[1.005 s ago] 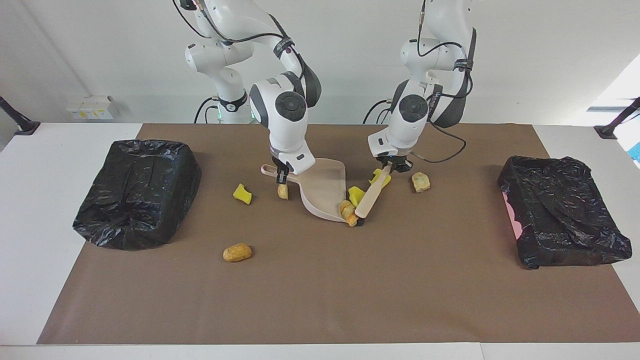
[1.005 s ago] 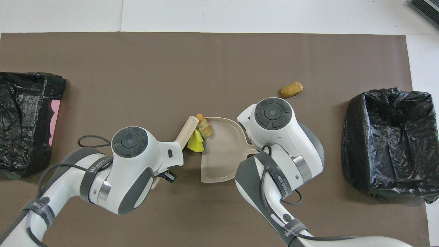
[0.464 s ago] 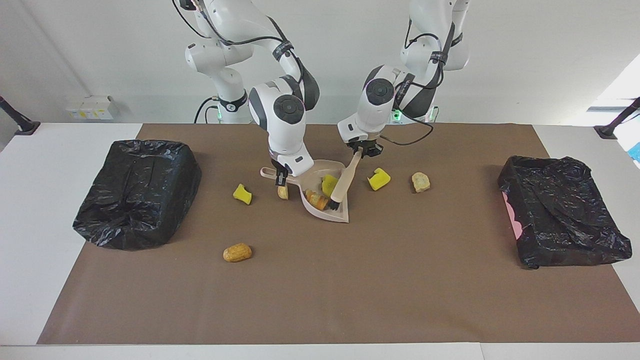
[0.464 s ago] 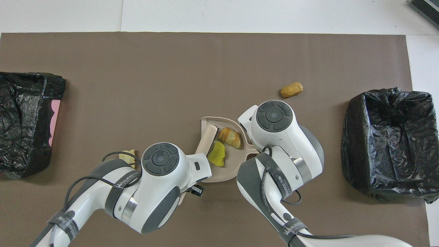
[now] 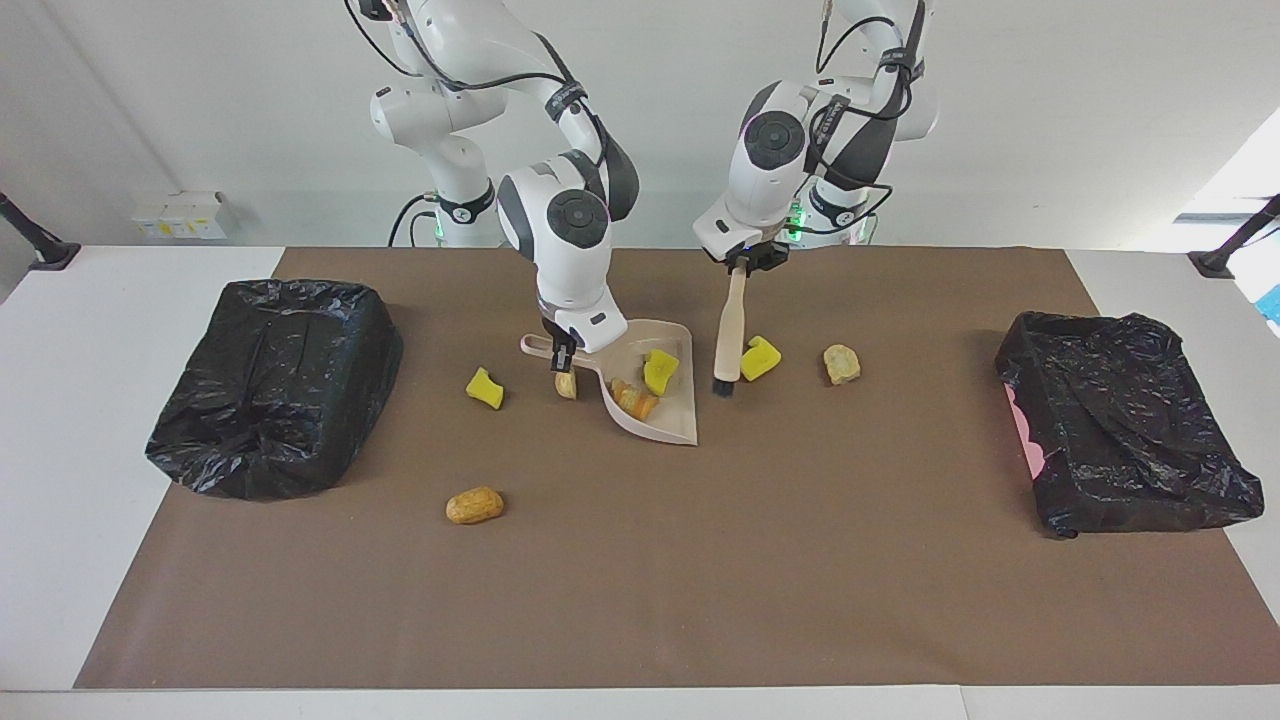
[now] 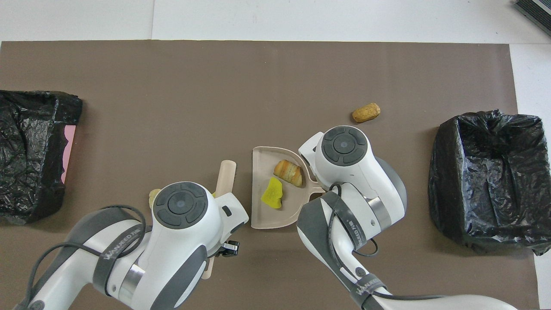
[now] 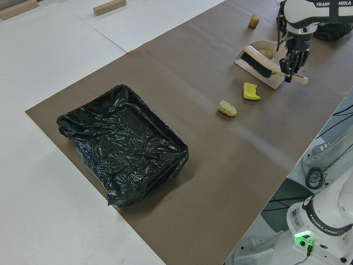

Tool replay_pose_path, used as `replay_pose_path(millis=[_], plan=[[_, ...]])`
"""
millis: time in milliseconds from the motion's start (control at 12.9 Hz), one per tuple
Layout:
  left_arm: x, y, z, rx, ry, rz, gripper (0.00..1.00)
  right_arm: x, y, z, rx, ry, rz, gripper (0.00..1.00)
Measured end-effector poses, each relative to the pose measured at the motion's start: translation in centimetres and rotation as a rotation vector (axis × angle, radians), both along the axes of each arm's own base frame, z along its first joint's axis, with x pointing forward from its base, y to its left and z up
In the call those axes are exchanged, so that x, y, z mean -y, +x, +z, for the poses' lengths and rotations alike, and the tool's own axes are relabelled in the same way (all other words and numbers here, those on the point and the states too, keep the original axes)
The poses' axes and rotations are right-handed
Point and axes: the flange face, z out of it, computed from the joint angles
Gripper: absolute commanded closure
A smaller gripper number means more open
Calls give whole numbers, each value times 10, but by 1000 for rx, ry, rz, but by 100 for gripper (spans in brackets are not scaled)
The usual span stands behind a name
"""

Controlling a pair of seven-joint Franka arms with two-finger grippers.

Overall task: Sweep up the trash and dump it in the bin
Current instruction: 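Push the sponge and chunks into the dustpan with the left gripper's brush, then sweep more pieces into the dustpan with the brush in the left gripper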

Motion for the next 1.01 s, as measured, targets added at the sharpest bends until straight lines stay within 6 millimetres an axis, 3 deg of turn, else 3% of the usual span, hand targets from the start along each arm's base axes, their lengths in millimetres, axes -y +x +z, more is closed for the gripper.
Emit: replay_pose_path(millis=[155,464,619,773,1005], plan=[[-40,7,0,-2,96,130,100,0,0,0,0,0,0,100],[-124,27,-21,-6,213,305,100,-1,-1,0,0,0,3,100],[-155,16,-36,-10,217,365,100,-2,-1,0,3,2,4,100],[-163,-6,-51,5,246,415,100,-3,-1,0,3,2,5,100],[-156,-19,-65,35,271,465,100,-4,-1,0,4,3,7,100]])
